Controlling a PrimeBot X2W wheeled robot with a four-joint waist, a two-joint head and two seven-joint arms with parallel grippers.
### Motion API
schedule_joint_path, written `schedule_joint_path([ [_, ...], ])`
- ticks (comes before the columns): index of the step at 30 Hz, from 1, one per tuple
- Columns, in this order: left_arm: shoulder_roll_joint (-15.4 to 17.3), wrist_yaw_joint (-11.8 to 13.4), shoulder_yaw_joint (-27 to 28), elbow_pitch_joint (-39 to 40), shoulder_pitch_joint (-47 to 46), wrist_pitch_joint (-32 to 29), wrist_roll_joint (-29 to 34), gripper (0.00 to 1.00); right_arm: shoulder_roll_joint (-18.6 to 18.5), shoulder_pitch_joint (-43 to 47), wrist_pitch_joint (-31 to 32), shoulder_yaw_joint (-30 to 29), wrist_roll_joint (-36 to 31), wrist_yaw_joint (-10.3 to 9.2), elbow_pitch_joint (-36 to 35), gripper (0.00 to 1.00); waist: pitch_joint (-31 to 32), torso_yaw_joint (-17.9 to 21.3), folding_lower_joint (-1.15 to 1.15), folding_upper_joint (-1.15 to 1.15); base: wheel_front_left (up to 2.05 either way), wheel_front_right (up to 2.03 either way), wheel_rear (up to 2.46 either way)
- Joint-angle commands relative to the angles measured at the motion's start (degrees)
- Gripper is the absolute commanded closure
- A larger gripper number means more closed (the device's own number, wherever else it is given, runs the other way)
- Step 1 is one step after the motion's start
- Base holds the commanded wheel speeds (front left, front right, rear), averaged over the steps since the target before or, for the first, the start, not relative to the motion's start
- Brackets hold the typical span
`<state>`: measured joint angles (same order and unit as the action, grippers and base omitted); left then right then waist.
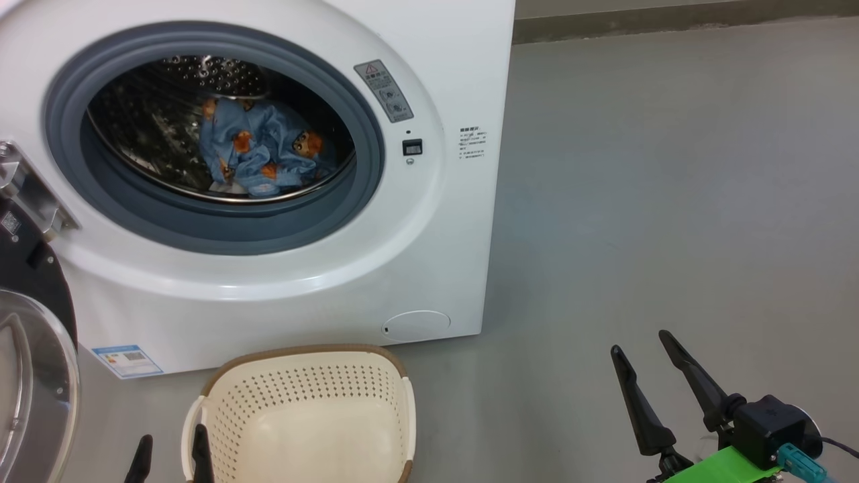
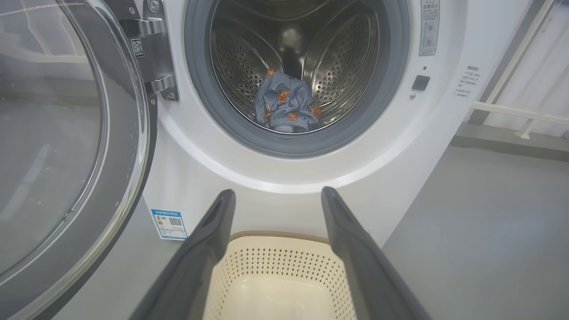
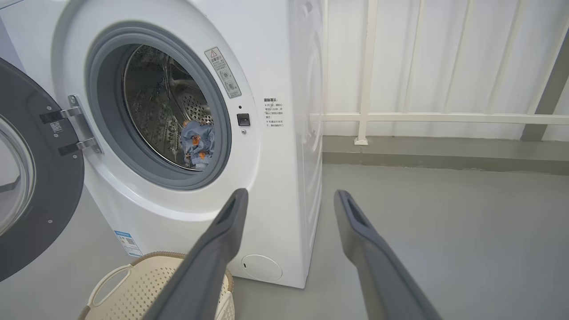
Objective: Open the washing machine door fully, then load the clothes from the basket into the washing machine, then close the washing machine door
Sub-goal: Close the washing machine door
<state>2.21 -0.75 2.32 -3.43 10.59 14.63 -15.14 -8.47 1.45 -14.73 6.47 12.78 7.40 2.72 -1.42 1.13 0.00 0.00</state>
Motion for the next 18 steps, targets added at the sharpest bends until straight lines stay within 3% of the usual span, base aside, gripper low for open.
schedule_joint_path([
  [1,0.66,0.31,1.83,1.50,-1.48,0.37,-0.15,0.00,-0.46,-0.80,-0.27,1.26,0.15,0.09,-1.28,0.00,-0.10,-0.05,0.00,0.00,0.00,0.00,0.00],
  [18,0.66,0.32,1.95,2.23,-1.40,0.37,0.12,0.00,-0.34,-0.89,-0.27,0.97,0.18,0.09,-1.35,0.00,-0.52,-0.32,0.00,0.00,0.00,0.00,0.00],
])
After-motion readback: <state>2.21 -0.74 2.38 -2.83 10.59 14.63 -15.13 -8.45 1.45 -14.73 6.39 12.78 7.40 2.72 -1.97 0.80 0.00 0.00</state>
